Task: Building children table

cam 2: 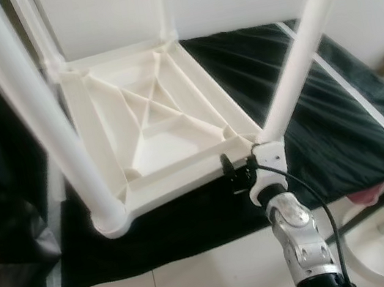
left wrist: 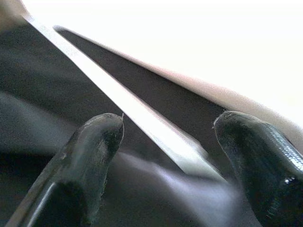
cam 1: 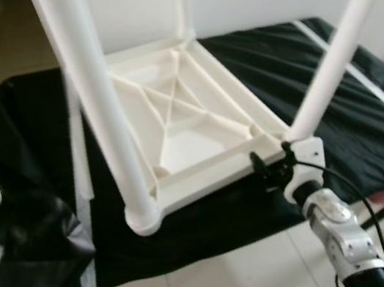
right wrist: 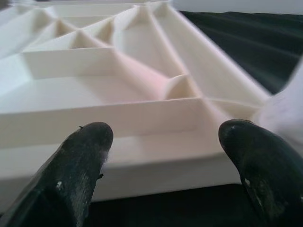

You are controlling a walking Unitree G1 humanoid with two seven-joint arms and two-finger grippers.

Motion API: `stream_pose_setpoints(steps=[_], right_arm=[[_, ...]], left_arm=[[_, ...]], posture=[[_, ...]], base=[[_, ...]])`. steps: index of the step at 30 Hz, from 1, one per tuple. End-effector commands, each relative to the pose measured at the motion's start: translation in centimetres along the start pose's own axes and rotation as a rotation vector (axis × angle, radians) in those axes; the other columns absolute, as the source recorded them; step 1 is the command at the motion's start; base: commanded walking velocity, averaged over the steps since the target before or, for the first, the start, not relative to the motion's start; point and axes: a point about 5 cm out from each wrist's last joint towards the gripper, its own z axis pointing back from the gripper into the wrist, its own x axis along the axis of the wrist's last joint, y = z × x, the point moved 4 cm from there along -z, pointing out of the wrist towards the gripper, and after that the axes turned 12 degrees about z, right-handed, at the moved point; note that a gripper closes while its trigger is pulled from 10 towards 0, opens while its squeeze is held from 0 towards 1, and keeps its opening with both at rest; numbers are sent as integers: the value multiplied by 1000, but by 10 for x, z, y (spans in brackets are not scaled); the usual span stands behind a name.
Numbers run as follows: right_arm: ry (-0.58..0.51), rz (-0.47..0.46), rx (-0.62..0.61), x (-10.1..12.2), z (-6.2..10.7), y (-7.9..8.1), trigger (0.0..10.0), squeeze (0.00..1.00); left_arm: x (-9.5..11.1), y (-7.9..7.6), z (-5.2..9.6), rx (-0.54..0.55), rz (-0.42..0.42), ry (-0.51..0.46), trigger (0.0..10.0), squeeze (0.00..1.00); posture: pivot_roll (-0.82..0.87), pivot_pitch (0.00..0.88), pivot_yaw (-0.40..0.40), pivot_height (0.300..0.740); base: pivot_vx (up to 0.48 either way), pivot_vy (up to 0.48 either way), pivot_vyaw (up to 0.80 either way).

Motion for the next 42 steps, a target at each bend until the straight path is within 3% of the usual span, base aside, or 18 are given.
stream_pose_setpoints(steps=[1, 4, 8, 9, 10, 11, 12, 15, 24, 27, 28, 31, 33, 35, 39, 42], right_arm=[[13, -4, 2, -4, 3, 0, 10000, 0], [21, -13, 5, -7, 16, 10, 10000, 0], [28, -32, -10, -7, 23, 14, 10000, 0], [28, -32, -10, -7, 23, 14, 10000, 0], [39, -43, -28, -10, 28, 17, 10000, 0], [39, -43, -28, -10, 28, 17, 10000, 0], [51, -50, -57, -11, 31, 16, 10000, 0], [65, -58, -89, -13, 34, 13, 10000, 0], [119, -48, -143, -22, 42, 4, 10000, 0], [149, -38, -171, -27, 42, -5, 10000, 0], [168, -24, -193, -30, 42, -9, 10000, 0], [181, -14, -207, -31, 42, -13, 10000, 0], [204, 18, -223, -34, 42, -18, 10000, 0], [204, 18, -223, -34, 42, -18, 10000, 0], [211, 39, -288, -32, 37, -31, 10000, 0], [203, 39, -308, -30, 35, -36, 10000, 0]], left_arm=[[-11, 3, -3, 23, 19, 23, 10000, 0], [20, 21, -32, 109, 10, -125, 10000, 0], [37, 24, -50, 129, 5, -203, 10000, 0], [37, 24, -50, 129, 5, -203, 10000, 0], [48, 22, -68, 120, 39, -270, 10000, 0], [48, 22, -68, 120, 39, -270, 10000, 0], [54, 13, -84, 76, 47, -300, 10000, 0], [58, 4, -96, 29, 57, -317, 10000, 0], [72, -19, -117, -77, 92, -395, 10000, 0], [73, -40, -125, -179, 111, -416, 10000, 0], [68, -53, -128, -235, 109, -401, 10000, 0], [64, -62, -130, -272, 106, -389, 10000, 0], [56, -80, -132, -335, 111, -373, 10000, 0], [56, -80, -132, -335, 111, -373, 10000, 0], [43, -106, -129, -402, 137, -370, 10000, 0], [42, -113, -126, -414, 149, -378, 10000, 0]], posture=[[142, 82, -65, 740], [101, 77, -44, 740], [73, 74, -33, 740], [73, 74, -33, 740], [55, 73, -24, 740], [55, 73, -24, 740], [40, 72, -18, 740], [8, 72, -8, 740], [-16, 71, -17, 740], [-16, 74, -28, 740], [-15, 76, -34, 740], [-15, 76, -34, 740], [-15, 78, -44, 740], [-15, 78, -44, 740], [-15, 82, -53, 740], [-10, 84, -56, 740]], base=[[0, 0, 0], [0, 0, 0], [0, 0, 0], [0, 0, 0], [0, 0, 0], [0, 0, 0], [0, 0, 0], [0, 0, 0], [0, 0, 0], [0, 0, 0], [0, 0, 0], [0, 0, 0], [0, 0, 0], [0, 0, 0], [0, 0, 0], [0, 0, 0]])
